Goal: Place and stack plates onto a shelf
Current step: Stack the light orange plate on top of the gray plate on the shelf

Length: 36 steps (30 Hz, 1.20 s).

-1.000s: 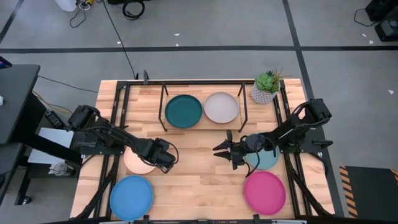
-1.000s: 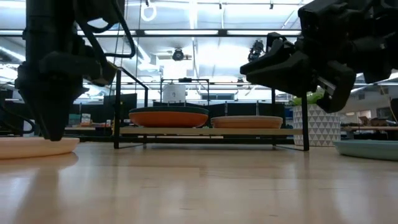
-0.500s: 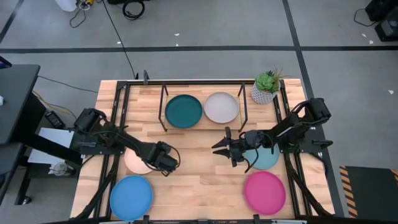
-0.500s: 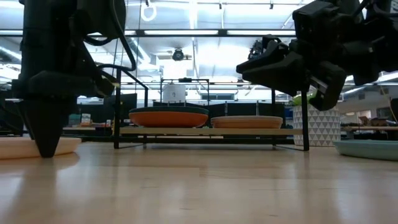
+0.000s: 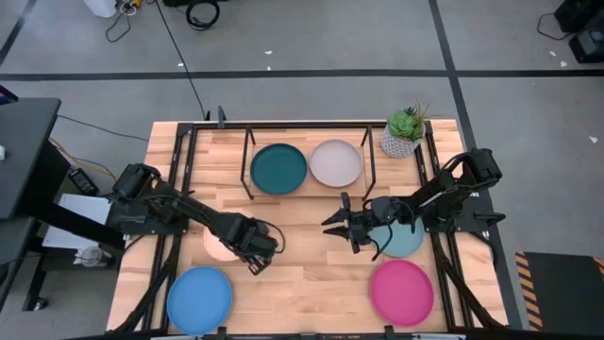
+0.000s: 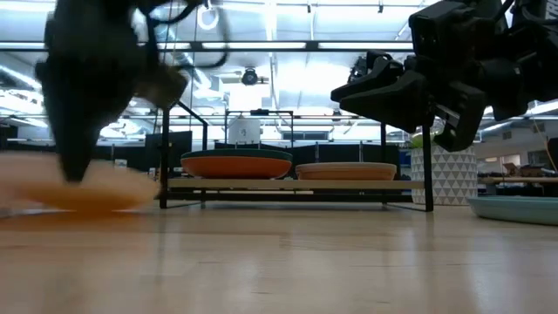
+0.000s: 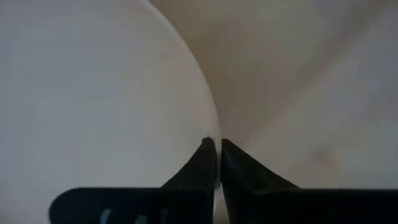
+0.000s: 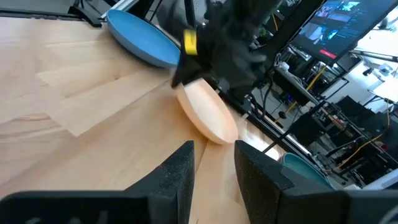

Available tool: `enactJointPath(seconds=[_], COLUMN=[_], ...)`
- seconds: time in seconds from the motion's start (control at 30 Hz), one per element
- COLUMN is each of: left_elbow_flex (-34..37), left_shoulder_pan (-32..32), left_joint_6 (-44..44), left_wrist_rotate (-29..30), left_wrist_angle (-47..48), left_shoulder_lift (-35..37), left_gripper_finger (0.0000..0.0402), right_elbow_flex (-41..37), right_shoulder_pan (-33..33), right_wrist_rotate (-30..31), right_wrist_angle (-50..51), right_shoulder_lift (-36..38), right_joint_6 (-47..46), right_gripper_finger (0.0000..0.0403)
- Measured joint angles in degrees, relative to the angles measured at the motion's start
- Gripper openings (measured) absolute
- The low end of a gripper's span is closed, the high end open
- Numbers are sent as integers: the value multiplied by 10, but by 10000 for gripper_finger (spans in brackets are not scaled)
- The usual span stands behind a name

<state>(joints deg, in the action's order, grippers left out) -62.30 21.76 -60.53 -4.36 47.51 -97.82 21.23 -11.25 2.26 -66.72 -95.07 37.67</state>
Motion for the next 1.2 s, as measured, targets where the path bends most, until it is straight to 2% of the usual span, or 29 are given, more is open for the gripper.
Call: enactJointPath(seconds=[0.1, 0.2, 0.3, 0.43, 0.5, 0.77, 1.03, 1.2], left_elbow_flex=[-49, -102, -149, -190, -197, -197, -197, -197], left_shoulder_pan=[-5, -5, -6, -13, -20, -67, -108, -147], left_joint_6=[80, 164, 235, 337, 389, 566, 738, 843], left_wrist_rotate=[-21, -16, 22, 103, 125, 130, 127, 128], left_wrist_angle=[4, 0, 2, 3, 3, -1, -82, -116], left_shoulder_lift=[0, 0, 0, 0, 0, 0, -5, -13], left_gripper_finger=[18, 18, 18, 18, 18, 17, 18, 19], right_elbow_flex=[0, 0, 0, 0, 0, 0, 0, 0], right_shoulder_pan=[1, 0, 0, 0, 0, -15, -64, -94], right_wrist_rotate=[-4, -4, -4, -4, -4, -4, -5, -5], right_wrist_angle=[0, 3, 8, 20, 30, 56, 64, 66], right_shoulder_lift=[0, 0, 0, 0, 0, 0, 0, 0], right_joint_6=[-3, -13, -35, -81, -108, -213, -300, -317], right_gripper_finger=[120, 120, 120, 120, 121, 121, 121, 121])
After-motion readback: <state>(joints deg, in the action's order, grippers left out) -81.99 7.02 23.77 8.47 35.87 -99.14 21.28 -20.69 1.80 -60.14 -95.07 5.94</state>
